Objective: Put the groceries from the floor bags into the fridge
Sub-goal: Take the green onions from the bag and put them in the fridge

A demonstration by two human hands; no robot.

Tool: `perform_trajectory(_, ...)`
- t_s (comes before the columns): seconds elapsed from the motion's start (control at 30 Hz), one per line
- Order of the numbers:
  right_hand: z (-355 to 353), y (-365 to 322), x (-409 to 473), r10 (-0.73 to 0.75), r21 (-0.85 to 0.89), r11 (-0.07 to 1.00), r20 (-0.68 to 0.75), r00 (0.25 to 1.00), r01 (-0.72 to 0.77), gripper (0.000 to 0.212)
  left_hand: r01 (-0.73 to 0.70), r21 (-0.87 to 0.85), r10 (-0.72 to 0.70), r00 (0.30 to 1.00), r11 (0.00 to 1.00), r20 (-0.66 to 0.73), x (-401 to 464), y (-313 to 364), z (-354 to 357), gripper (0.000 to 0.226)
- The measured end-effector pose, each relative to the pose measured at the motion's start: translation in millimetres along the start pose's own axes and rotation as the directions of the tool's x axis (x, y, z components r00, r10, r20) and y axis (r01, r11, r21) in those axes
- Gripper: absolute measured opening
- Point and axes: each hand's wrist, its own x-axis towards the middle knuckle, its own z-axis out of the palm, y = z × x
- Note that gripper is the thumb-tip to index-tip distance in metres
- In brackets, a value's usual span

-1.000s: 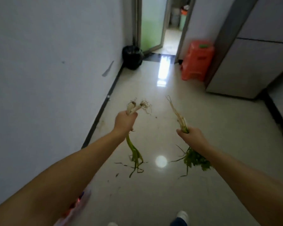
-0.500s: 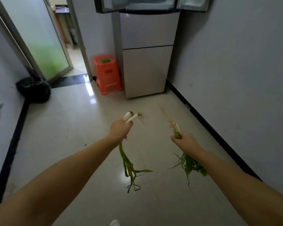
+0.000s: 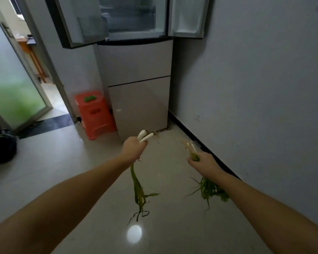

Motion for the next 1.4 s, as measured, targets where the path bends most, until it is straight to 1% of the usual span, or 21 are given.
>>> perform_trajectory(0.07,-17.9,2.6,36.1,0.010,-0.001,1.000,-0.038,0.999,-0.010,0.041,-0.027,0.002,0.027,0.999,1.000,0.027,43.4,21.9,6.1,0.025)
perform_trajectory(0.17,-38.3,12.7,83.1,0.053,0.007,0.999,-0.095,0.994,-0.053,0.037,-0.044,-0.019,0.045,0.998,0.999,0.044,96.9,48.7,19.6,0.027)
perform_trajectory(0.27,-53.2,25.1,133.2,0.073,-0.012,0.997,-0.108,0.991,-0.074,0.037,-0.056,-0.004,0.056,0.994,0.998,0.092,144.0,68.4,37.0,0.022)
perform_trajectory(0.33,-62.5,32.0,173.0,0.071,-0.004,0.997,-0.108,0.992,-0.072,0.037,-0.063,-0.010,0.064,0.992,0.998,0.104,178.2,79.9,47.9,0.023)
perform_trajectory(0.5,-91.9,29.8,288.7,0.015,0.047,0.999,-0.074,0.997,-0.011,0.037,-0.069,-0.016,0.069,0.997,0.998,0.027,283.9,118.6,64.6,0.028)
perform_trajectory(0.63,-122.9,11.9,390.1,-0.093,-0.011,0.996,-0.001,0.996,0.093,0.042,-0.040,-0.074,0.035,0.997,0.996,-0.068,362.7,157.1,63.1,0.023)
perform_trajectory(0.7,-140.2,-1.6,438.9,-0.141,-0.013,0.990,0.026,0.990,0.141,0.042,-0.049,-0.074,0.040,0.993,0.996,-0.111,395.7,173.1,58.2,0.017)
perform_trajectory(0.8,-155.0,-21.6,506.3,-0.204,-0.001,0.979,0.037,0.978,0.205,0.042,-0.027,-0.106,0.007,0.982,0.994,-0.189,438.0,186.9,47.2,0.017)
perform_trajectory(0.93,-151.7,-49.9,587.6,-0.270,-0.021,0.962,0.100,0.958,0.273,0.040,0.026,-0.139,-0.061,0.965,0.990,-0.254,502.0,191.5,26.8,0.016)
perform_trajectory(1.03,-146.4,-79.7,649.2,-0.334,-0.003,0.941,0.132,0.933,0.337,0.036,0.027,-0.156,-0.072,0.953,0.987,-0.294,558.0,193.8,7.4,0.016)
perform_trajectory(1.17,-146.4,-140.3,736.6,-0.433,0.040,0.901,0.115,0.894,0.432,0.041,-0.045,-0.163,-0.012,0.944,0.986,-0.331,643.3,210.5,-30.3,0.025)
perform_trajectory(1.27,-149.7,-191.9,805.4,-0.497,0.045,0.868,0.098,0.862,0.495,0.041,-0.127,-0.196,0.049,0.932,0.972,-0.359,712.3,233.4,-69.5,0.020)
perform_trajectory(1.4,-161.2,-262.9,893.3,-0.553,0.031,0.833,0.033,0.832,0.552,0.037,-0.202,-0.195,0.110,0.910,0.960,-0.399,794.0,280.9,-134.6,0.017)
